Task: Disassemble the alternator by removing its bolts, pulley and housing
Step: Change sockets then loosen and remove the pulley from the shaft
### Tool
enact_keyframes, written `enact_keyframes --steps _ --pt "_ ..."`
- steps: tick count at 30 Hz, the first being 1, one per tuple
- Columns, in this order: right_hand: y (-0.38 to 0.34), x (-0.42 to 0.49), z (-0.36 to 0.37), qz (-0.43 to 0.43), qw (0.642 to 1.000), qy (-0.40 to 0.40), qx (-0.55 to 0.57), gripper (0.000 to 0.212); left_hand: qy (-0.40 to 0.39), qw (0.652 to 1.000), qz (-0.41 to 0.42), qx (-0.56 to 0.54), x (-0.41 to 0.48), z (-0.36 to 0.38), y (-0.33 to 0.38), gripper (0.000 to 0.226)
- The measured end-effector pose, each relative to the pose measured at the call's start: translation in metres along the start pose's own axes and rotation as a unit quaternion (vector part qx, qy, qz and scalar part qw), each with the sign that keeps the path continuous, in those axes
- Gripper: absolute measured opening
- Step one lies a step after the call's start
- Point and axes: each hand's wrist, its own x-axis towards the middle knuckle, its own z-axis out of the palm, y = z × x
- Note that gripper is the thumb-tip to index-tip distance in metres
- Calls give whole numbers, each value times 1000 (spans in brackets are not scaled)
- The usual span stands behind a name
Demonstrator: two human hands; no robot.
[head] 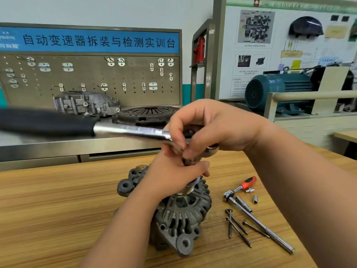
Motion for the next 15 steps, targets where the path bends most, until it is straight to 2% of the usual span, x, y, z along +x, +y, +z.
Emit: enact_keyframes --steps 3,6,8,9,10,12,15 --pt "5 0 11 6 985 173 18 23 18 999 -21 21 1 1 -1 30" --pt "12 8 32 56 915 397 54 27 22 999 -41 24 1 1 3 52" --pt "15 11 41 80 865 492 55 26 18 999 -39 33 0 2 7 61" --pt "16 10 42 85 851 514 65 24 13 999 -38 35 0 3 8 62" --pt "16 10 41 87 847 519 74 22 11 999 -37 32 0 3 8 62" --pt "16 7 34 81 877 472 50 24 16 999 -40 13 1 2 6 55" --pt "16 3 22 36 953 297 46 27 8 998 -44 -34 2 0 3 35"
